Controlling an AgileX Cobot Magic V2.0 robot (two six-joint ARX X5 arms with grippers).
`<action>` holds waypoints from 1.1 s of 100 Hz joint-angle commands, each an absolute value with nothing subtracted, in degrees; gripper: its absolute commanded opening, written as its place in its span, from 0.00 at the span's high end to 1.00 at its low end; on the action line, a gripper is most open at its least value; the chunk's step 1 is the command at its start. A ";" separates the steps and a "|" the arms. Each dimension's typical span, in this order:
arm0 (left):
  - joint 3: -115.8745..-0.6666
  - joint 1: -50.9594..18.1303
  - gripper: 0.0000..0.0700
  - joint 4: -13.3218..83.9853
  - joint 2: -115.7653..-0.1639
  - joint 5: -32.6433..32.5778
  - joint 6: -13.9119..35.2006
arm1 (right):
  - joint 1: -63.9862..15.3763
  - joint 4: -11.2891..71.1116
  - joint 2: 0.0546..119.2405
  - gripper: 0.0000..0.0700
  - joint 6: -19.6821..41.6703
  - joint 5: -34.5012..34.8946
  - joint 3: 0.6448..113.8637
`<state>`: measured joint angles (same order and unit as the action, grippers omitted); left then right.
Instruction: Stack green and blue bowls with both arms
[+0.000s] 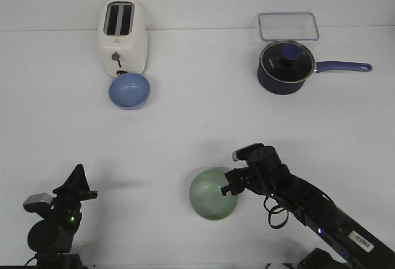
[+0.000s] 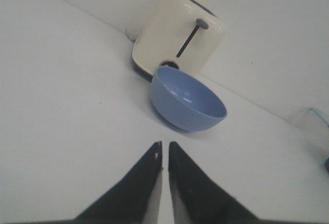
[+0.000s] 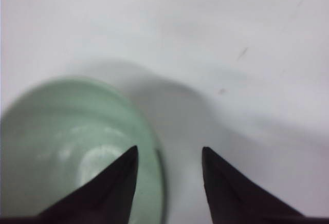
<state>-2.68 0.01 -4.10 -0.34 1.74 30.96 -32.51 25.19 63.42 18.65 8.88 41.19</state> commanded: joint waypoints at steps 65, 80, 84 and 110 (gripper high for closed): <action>-41.34 0.10 0.90 3.14 -58.98 7.97 21.23 | -18.55 22.11 37.69 0.62 15.20 3.01 32.12; -51.29 0.10 0.29 0.89 -75.00 9.54 20.43 | -18.57 22.13 37.56 0.62 15.16 3.01 32.12; -53.52 0.10 0.26 0.69 -78.24 9.65 20.40 | -18.57 22.15 37.56 0.62 15.16 3.01 32.12; -70.65 0.08 0.26 2.37 -99.55 12.60 20.58 | -18.57 22.33 37.56 0.62 15.16 3.03 32.12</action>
<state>-66.72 0.10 2.15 -95.13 12.23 21.52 -18.33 22.85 37.26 15.66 2.98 31.75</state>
